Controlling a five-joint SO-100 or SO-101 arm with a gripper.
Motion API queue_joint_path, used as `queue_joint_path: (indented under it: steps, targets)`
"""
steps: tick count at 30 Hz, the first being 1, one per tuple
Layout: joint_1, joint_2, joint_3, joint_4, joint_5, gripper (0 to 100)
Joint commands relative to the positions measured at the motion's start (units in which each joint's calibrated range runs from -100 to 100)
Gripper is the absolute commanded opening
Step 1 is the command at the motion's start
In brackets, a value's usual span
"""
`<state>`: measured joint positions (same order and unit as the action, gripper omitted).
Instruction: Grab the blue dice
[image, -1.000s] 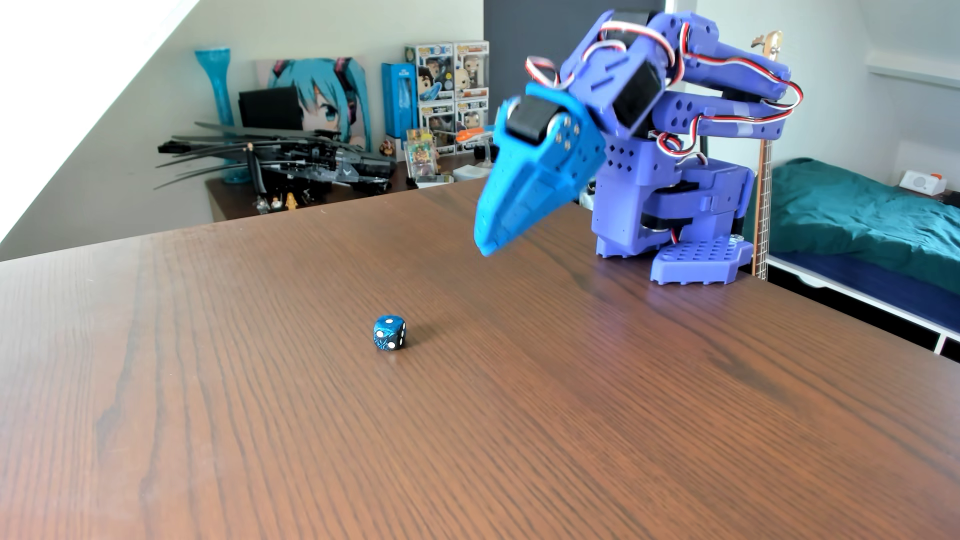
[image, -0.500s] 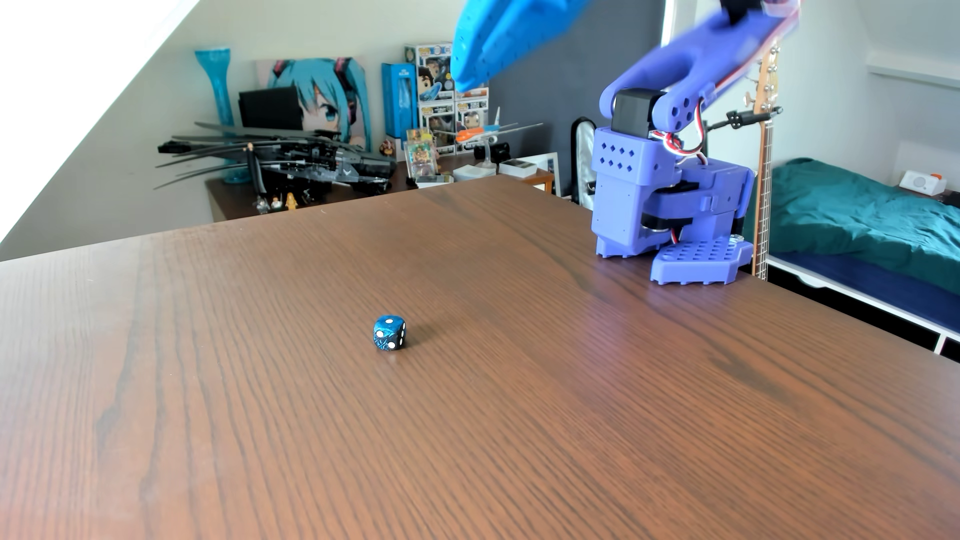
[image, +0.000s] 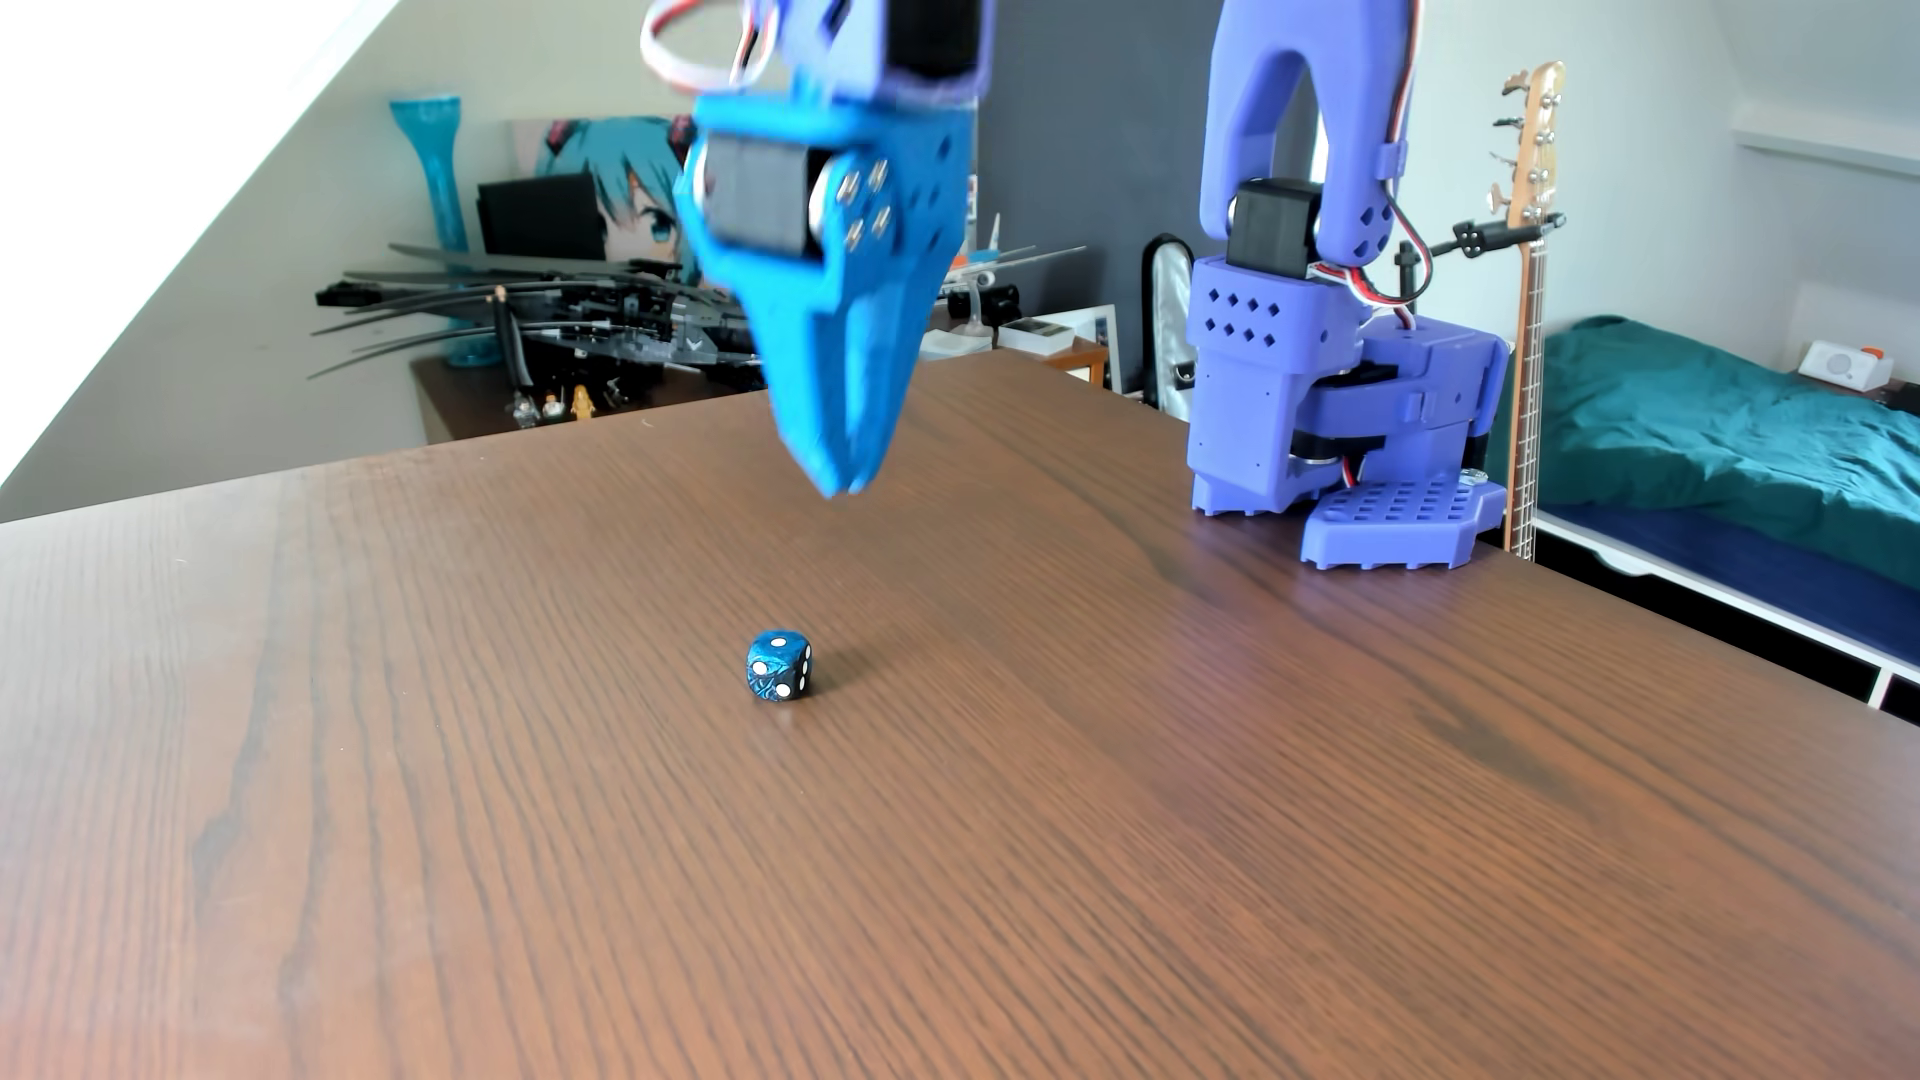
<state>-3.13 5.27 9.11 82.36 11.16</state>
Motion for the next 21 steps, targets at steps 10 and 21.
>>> queue_joint_path:
  steps: [10,21]
  targets:
    - [2.2,-1.0,13.7,-13.4,1.1,23]
    - [7.3,-0.2,13.9,-16.2,3.2,23]
